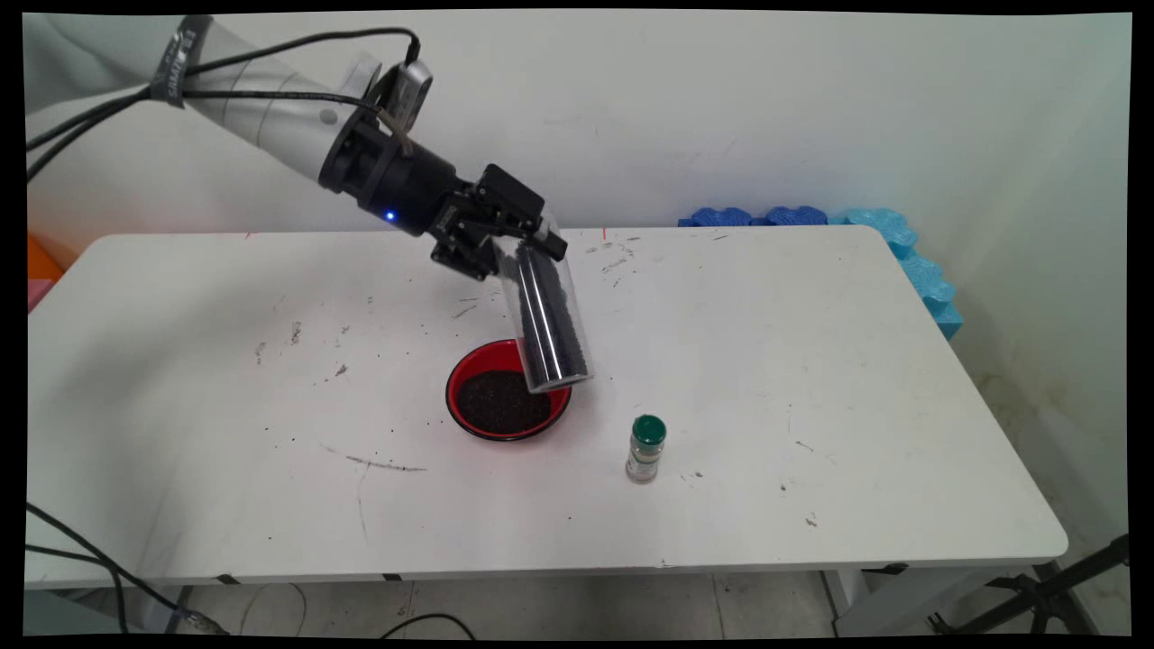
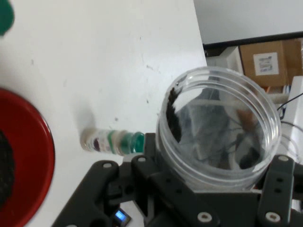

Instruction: Pour the black seasoning powder in the red bowl

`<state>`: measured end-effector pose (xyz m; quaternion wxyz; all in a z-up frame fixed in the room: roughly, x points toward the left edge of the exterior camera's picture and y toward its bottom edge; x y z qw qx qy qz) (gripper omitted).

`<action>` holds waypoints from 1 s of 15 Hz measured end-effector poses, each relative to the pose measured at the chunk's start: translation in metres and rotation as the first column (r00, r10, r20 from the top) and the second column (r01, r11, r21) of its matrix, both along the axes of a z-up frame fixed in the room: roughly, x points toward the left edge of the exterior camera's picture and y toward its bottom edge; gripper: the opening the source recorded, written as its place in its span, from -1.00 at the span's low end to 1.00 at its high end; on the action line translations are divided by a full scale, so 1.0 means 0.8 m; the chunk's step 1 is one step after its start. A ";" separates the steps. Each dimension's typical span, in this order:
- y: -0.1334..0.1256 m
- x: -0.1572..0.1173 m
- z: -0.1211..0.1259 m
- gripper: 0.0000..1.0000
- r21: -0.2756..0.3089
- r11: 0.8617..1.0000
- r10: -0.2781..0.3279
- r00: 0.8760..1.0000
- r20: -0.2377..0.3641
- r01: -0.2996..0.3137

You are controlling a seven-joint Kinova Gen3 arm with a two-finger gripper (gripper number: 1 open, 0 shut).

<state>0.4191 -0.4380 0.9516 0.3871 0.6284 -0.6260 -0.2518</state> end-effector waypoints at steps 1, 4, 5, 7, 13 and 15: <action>-0.002 -0.001 0.002 -1.00 -0.028 0.999 -0.015 1.000 0.009 0.015; -0.009 -0.007 0.014 -1.00 -0.164 0.981 -0.092 0.994 0.059 0.101; -0.011 -0.010 0.018 -1.00 -0.203 0.971 -0.114 0.991 0.075 0.127; -0.015 -0.016 0.024 -1.00 -0.268 0.949 -0.146 0.984 0.101 0.168; -0.034 -0.036 0.041 -1.00 -0.493 0.813 -0.214 0.947 0.242 0.310; -0.037 -0.041 0.043 -1.00 -0.540 0.766 -0.228 0.932 0.282 0.350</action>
